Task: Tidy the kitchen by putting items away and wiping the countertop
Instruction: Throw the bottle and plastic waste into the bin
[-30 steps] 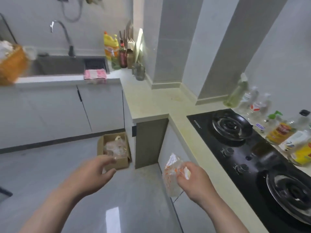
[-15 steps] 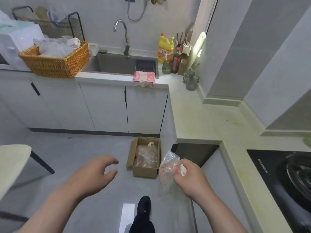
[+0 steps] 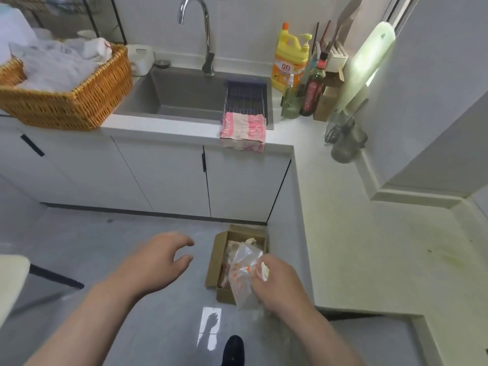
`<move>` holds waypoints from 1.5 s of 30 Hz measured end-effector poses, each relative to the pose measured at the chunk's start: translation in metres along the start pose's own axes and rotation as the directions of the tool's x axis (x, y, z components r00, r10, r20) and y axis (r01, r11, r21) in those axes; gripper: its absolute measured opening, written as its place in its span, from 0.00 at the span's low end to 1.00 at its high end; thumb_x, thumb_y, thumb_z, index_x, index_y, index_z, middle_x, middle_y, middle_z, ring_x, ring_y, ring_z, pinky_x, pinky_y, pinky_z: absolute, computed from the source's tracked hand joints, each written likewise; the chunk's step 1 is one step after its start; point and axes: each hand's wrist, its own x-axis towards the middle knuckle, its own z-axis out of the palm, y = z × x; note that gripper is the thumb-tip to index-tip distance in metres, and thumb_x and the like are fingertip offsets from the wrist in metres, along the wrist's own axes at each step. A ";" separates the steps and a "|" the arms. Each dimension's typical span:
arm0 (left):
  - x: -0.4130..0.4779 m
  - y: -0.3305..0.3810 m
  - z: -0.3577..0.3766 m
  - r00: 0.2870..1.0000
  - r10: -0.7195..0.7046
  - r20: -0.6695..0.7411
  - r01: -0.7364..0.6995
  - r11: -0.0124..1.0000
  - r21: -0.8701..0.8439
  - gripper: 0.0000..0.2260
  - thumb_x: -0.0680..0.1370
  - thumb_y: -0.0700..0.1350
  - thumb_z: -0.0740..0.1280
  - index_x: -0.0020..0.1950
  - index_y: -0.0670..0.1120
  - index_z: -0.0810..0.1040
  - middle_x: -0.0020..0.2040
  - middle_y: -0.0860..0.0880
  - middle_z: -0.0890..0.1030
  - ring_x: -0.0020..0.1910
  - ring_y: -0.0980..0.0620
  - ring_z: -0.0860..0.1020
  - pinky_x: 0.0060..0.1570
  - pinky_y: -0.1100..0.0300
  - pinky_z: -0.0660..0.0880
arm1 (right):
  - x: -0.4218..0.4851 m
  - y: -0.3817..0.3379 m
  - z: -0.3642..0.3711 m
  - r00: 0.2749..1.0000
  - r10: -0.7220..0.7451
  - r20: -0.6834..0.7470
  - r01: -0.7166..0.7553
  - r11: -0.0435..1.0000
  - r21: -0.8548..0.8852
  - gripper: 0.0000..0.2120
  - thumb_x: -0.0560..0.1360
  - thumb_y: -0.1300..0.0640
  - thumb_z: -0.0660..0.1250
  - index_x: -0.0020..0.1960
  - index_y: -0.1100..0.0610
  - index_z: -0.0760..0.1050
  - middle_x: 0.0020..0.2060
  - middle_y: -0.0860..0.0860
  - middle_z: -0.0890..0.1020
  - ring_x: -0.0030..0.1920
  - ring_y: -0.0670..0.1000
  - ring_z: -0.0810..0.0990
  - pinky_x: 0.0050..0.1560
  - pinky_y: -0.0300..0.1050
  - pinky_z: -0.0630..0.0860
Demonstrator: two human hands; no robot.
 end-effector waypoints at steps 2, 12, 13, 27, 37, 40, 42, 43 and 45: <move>0.026 -0.005 -0.006 1.000 -0.010 0.017 0.010 1.000 0.000 0.16 0.80 0.52 0.62 0.67 0.54 0.73 0.67 0.59 0.73 0.68 0.56 0.70 0.66 0.60 0.67 | 0.027 -0.006 -0.004 1.000 0.014 -0.005 -0.014 1.000 0.020 0.09 0.79 0.51 0.65 0.41 0.42 0.71 0.41 0.40 0.79 0.42 0.40 0.77 0.33 0.30 0.70; 0.159 -0.071 0.012 0.981 -0.010 0.196 0.001 0.999 0.049 0.15 0.80 0.52 0.61 0.67 0.54 0.73 0.68 0.57 0.73 0.67 0.55 0.71 0.62 0.58 0.70 | 0.159 0.011 0.031 0.985 0.173 0.002 -0.173 0.985 -0.003 0.05 0.78 0.53 0.64 0.49 0.54 0.77 0.44 0.45 0.81 0.42 0.42 0.78 0.32 0.31 0.71; 0.175 -0.080 0.020 0.975 -0.003 0.222 -0.007 0.999 0.047 0.15 0.81 0.52 0.60 0.67 0.54 0.73 0.68 0.57 0.73 0.66 0.55 0.71 0.62 0.58 0.69 | 0.173 0.017 0.039 0.979 0.204 0.000 -0.204 0.979 -0.013 0.05 0.78 0.53 0.64 0.48 0.54 0.77 0.42 0.46 0.81 0.41 0.43 0.78 0.32 0.32 0.71; 0.388 -0.183 0.244 0.825 0.133 0.549 -0.226 0.969 0.104 0.19 0.81 0.54 0.59 0.71 0.54 0.70 0.70 0.54 0.71 0.68 0.52 0.70 0.61 0.57 0.68 | 0.390 0.189 0.201 0.895 0.445 -0.032 -0.446 0.894 -0.047 0.09 0.79 0.53 0.63 0.39 0.50 0.71 0.36 0.44 0.75 0.39 0.49 0.76 0.31 0.37 0.65; 0.422 -0.265 0.437 0.707 0.110 0.698 -0.254 0.962 0.105 0.23 0.77 0.57 0.62 0.72 0.53 0.70 0.71 0.51 0.72 0.68 0.50 0.70 0.65 0.56 0.70 | 0.453 0.338 0.356 0.876 0.452 0.169 -0.396 0.874 -0.282 0.03 0.77 0.54 0.63 0.48 0.51 0.69 0.44 0.49 0.76 0.46 0.52 0.76 0.41 0.45 0.71; 0.418 -0.278 0.478 0.650 0.103 0.753 -0.285 0.952 0.116 0.24 0.77 0.57 0.61 0.72 0.54 0.69 0.71 0.51 0.71 0.68 0.50 0.70 0.65 0.54 0.70 | 0.456 0.370 0.390 0.867 0.460 0.191 -0.373 0.854 -0.362 0.04 0.78 0.54 0.63 0.53 0.51 0.71 0.48 0.49 0.76 0.52 0.53 0.77 0.47 0.44 0.72; 0.415 -0.283 0.493 0.630 0.106 0.769 -0.307 0.944 0.121 0.24 0.77 0.58 0.61 0.73 0.54 0.68 0.72 0.52 0.70 0.69 0.50 0.69 0.66 0.54 0.69 | 0.457 0.381 0.403 0.874 0.463 0.151 -0.383 0.845 -0.372 0.09 0.80 0.54 0.63 0.59 0.51 0.73 0.54 0.49 0.78 0.57 0.53 0.78 0.53 0.45 0.75; 0.414 -0.285 0.498 0.628 0.109 0.770 -0.313 0.942 0.121 0.25 0.77 0.58 0.61 0.73 0.53 0.67 0.72 0.52 0.70 0.69 0.50 0.69 0.66 0.54 0.69 | 0.458 0.387 0.408 0.878 0.462 0.125 -0.395 0.847 -0.356 0.11 0.80 0.52 0.63 0.62 0.51 0.73 0.56 0.49 0.79 0.58 0.52 0.78 0.57 0.46 0.76; 0.413 -0.287 0.503 0.626 0.109 0.772 -0.314 0.942 0.122 0.24 0.77 0.58 0.61 0.73 0.53 0.68 0.71 0.52 0.71 0.68 0.50 0.70 0.65 0.54 0.70 | 0.459 0.393 0.413 0.871 0.473 0.134 -0.409 0.848 -0.336 0.15 0.79 0.47 0.62 0.64 0.49 0.73 0.58 0.49 0.79 0.59 0.53 0.78 0.59 0.50 0.77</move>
